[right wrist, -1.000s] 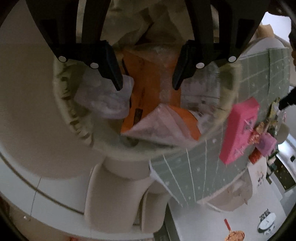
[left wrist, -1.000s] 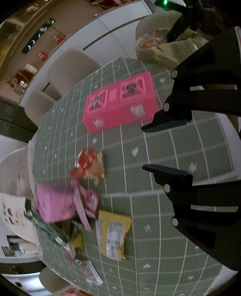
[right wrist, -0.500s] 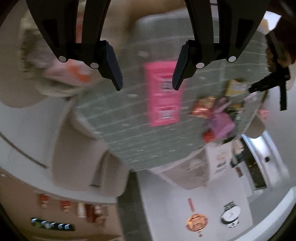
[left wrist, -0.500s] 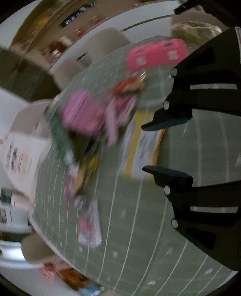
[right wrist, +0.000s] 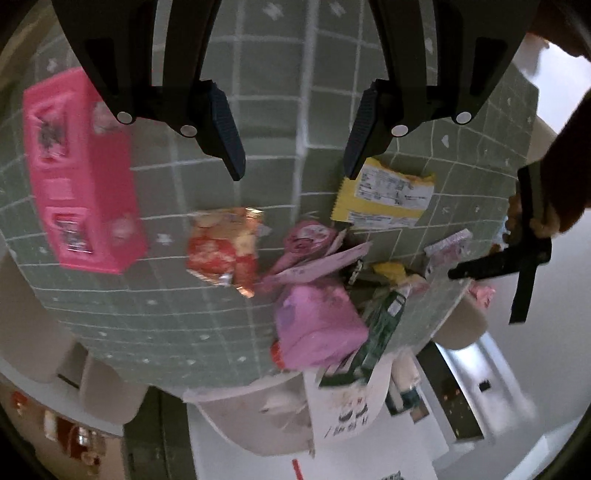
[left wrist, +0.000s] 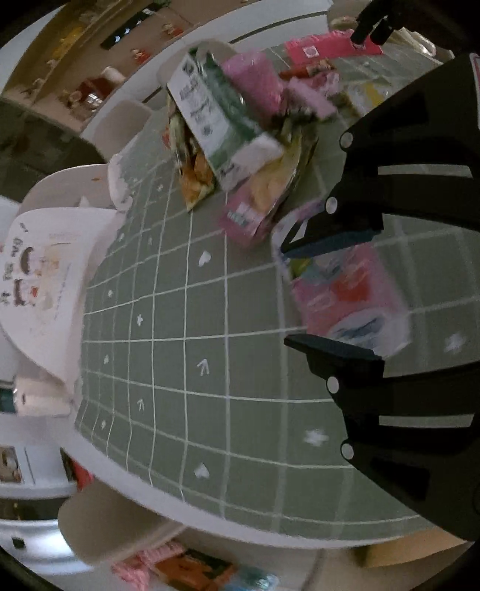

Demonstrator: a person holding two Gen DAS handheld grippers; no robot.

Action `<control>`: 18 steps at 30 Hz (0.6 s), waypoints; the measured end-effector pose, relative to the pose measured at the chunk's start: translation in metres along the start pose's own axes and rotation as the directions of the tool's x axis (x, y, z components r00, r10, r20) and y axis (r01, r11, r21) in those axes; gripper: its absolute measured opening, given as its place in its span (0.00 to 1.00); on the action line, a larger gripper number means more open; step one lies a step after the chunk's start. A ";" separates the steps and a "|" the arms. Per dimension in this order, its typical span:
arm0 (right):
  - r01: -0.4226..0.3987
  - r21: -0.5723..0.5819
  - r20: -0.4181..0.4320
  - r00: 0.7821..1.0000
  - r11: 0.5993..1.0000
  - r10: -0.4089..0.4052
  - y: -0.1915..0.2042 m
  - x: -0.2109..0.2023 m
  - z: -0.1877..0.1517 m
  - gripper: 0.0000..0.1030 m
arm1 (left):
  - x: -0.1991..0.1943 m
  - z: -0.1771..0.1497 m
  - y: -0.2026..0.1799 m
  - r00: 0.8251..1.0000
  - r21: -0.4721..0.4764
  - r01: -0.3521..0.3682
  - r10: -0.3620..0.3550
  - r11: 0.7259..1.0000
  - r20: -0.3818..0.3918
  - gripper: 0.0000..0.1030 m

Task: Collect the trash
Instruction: 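Move both tools back over the table toward the remaining wrappers, then grasp the pink tissue pack with the left tool while the right grasps the yellow snack bag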

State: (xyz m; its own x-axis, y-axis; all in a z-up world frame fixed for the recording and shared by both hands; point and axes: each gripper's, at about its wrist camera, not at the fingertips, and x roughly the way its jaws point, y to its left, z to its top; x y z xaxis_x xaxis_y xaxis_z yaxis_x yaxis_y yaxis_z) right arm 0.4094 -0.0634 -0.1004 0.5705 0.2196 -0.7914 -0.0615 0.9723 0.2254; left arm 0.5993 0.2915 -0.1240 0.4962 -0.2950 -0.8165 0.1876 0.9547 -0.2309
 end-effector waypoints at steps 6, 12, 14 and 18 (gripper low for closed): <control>-0.036 -0.037 -0.026 0.999 0.999 0.035 0.019 0.018 0.013 0.51 | 0.009 -0.013 0.001 0.994 0.044 0.075 -0.071 0.996 -0.080 0.40; -0.164 -0.272 -0.084 0.986 0.948 0.146 0.061 0.043 0.032 0.52 | -0.015 -0.053 -0.011 0.985 0.001 0.111 -0.110 0.994 -0.136 0.41; -0.194 -0.329 -0.104 0.980 0.924 0.169 0.073 0.056 0.036 0.52 | -0.021 -0.064 -0.014 0.985 -0.007 0.097 -0.097 0.995 -0.140 0.42; -0.202 -0.422 -0.136 0.978 0.884 0.159 0.090 0.085 0.039 0.52 | -0.032 -0.079 -0.019 0.989 -0.005 0.066 -0.066 0.998 -0.131 0.42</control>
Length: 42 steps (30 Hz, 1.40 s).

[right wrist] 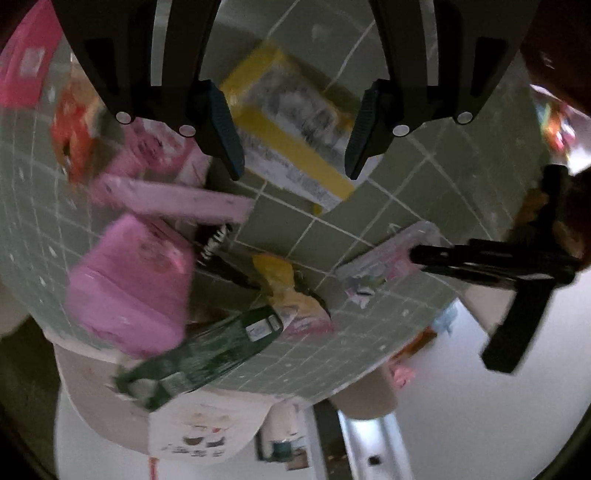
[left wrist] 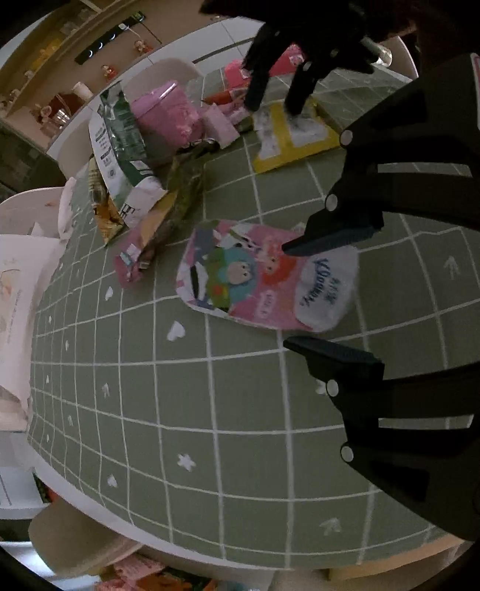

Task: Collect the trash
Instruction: 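Grasp the pink tissue pack with the left tool while the right grasps the yellow snack bag, then carry the tissue pack and yellow snack bag in both tools to the trash bag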

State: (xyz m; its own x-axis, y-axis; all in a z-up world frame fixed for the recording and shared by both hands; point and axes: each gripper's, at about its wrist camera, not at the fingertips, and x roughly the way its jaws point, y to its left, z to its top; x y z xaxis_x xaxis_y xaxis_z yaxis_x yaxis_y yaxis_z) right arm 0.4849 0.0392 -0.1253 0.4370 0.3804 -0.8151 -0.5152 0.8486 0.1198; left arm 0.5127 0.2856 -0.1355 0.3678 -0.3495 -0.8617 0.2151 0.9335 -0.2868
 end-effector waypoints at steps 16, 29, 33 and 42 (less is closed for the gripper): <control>0.001 0.043 -0.086 0.996 0.999 0.003 0.001 0.004 -0.031 0.58 | 0.017 0.013 -0.027 0.987 -0.013 -0.161 0.161 0.987 0.011 0.50; 0.143 0.197 0.002 0.989 0.970 -0.146 -0.013 -0.046 -0.036 0.17 | 0.020 0.019 -0.044 0.993 0.017 -0.115 0.115 0.993 0.005 0.50; 0.168 0.254 0.008 0.984 0.953 -0.176 -0.016 -0.063 -0.046 0.17 | 0.028 0.020 -0.056 0.985 0.012 -0.173 0.173 0.985 -0.013 0.50; 0.182 0.314 0.045 0.977 0.932 -0.206 -0.009 -0.095 -0.066 0.17 | 0.015 0.014 -0.070 0.993 -0.006 -0.119 0.119 0.993 0.023 0.02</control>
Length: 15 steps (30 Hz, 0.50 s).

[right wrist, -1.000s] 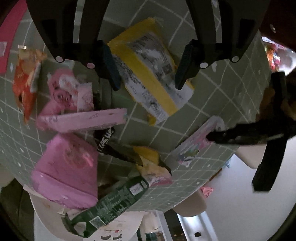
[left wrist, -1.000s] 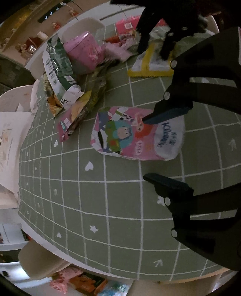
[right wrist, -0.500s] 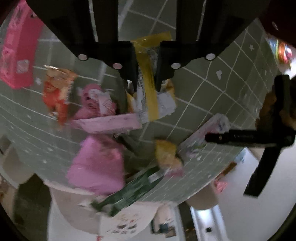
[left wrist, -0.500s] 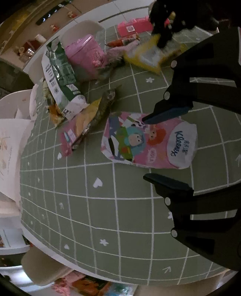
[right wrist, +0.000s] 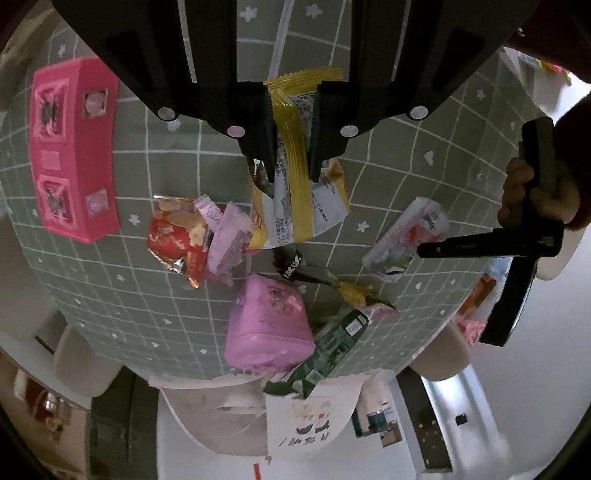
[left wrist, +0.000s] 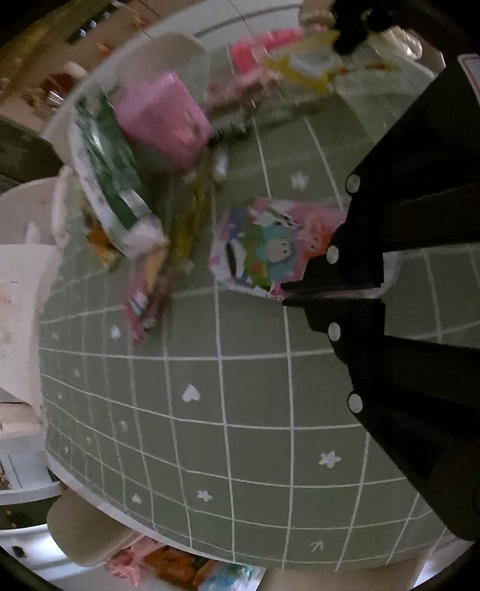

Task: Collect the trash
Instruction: 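Carry the tissue pack and yellow snack bag in both tools to the trash bag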

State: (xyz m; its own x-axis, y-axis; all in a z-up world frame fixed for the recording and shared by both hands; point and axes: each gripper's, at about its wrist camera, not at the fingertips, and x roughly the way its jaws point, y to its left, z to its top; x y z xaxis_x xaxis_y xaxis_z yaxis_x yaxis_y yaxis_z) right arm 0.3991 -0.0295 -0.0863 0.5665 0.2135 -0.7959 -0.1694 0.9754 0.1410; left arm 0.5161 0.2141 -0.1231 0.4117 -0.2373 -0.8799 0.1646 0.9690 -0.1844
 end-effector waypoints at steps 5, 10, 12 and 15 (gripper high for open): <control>0.009 0.011 0.050 0.999 1.000 -0.009 0.003 -0.023 0.001 0.17 | -0.033 0.004 -0.010 0.995 0.003 0.068 -0.068 0.998 0.079 0.01; 0.037 0.042 0.077 0.996 0.998 -0.040 0.001 -0.035 0.003 0.17 | -0.044 0.010 -0.027 0.991 0.053 0.092 -0.097 0.994 0.094 0.01; 0.050 0.052 0.089 0.995 0.997 -0.055 -0.001 -0.041 0.005 0.17 | -0.045 0.012 -0.033 0.989 0.079 0.104 -0.111 0.991 0.095 0.01; 0.072 0.052 0.083 0.994 0.996 -0.076 -0.003 -0.043 0.004 0.17 | -0.045 0.007 -0.038 0.986 0.111 0.138 -0.147 0.984 0.078 0.01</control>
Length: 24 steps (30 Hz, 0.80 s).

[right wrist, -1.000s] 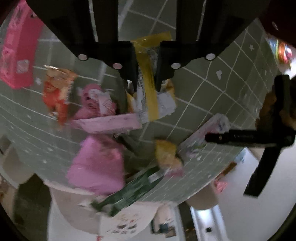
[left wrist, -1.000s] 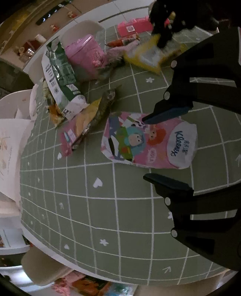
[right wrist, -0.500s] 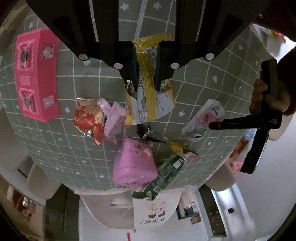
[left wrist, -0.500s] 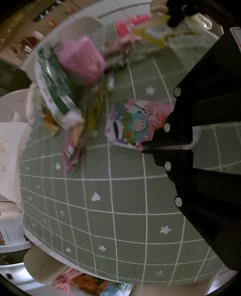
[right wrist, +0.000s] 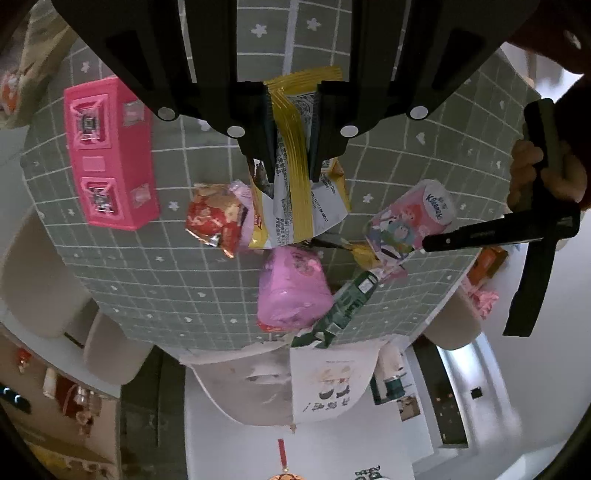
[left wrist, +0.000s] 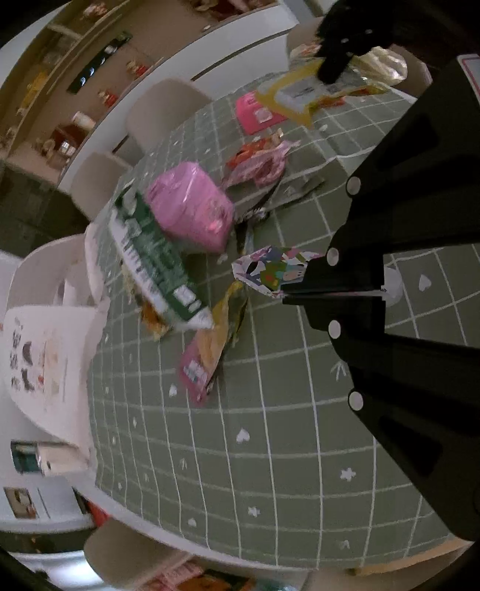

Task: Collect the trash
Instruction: 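Carry the tissue pack and yellow snack bag in both tools to the trash bag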

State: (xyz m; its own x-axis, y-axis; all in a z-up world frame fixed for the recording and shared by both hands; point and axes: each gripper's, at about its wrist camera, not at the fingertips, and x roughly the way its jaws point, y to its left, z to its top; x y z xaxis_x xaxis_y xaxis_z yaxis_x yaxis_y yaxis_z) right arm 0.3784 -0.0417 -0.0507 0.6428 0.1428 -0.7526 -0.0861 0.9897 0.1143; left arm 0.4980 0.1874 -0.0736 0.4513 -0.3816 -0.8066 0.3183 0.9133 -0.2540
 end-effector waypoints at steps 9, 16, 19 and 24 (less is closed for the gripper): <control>0.010 0.007 -0.121 0.993 1.000 -0.009 -0.004 0.028 -0.027 0.17 | 0.027 -0.019 0.013 0.998 0.029 0.048 -0.047 0.998 -0.048 0.48; 0.018 0.002 -0.169 0.985 1.000 -0.017 -0.004 0.041 -0.035 0.17 | 0.050 -0.036 -0.017 0.994 0.167 -0.051 0.067 0.985 -0.092 0.48; 0.021 0.008 -0.168 0.986 1.000 -0.020 -0.008 0.039 -0.035 0.17 | 0.059 -0.041 -0.028 0.990 0.214 -0.038 0.066 0.976 -0.127 0.48; 0.032 0.023 -0.162 0.986 0.999 -0.028 -0.020 0.032 -0.037 0.17 | 0.064 -0.042 -0.028 0.985 0.219 -0.101 0.129 0.970 -0.113 0.47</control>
State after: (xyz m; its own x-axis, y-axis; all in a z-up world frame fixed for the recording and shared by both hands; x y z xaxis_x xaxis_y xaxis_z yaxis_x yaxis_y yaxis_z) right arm 0.3728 -0.0562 -0.1013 0.5127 0.1143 -0.8509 -0.0474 0.9934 0.1049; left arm 0.4831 0.1438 -0.1405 0.3911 -0.2424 -0.8879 0.4461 0.8937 -0.0475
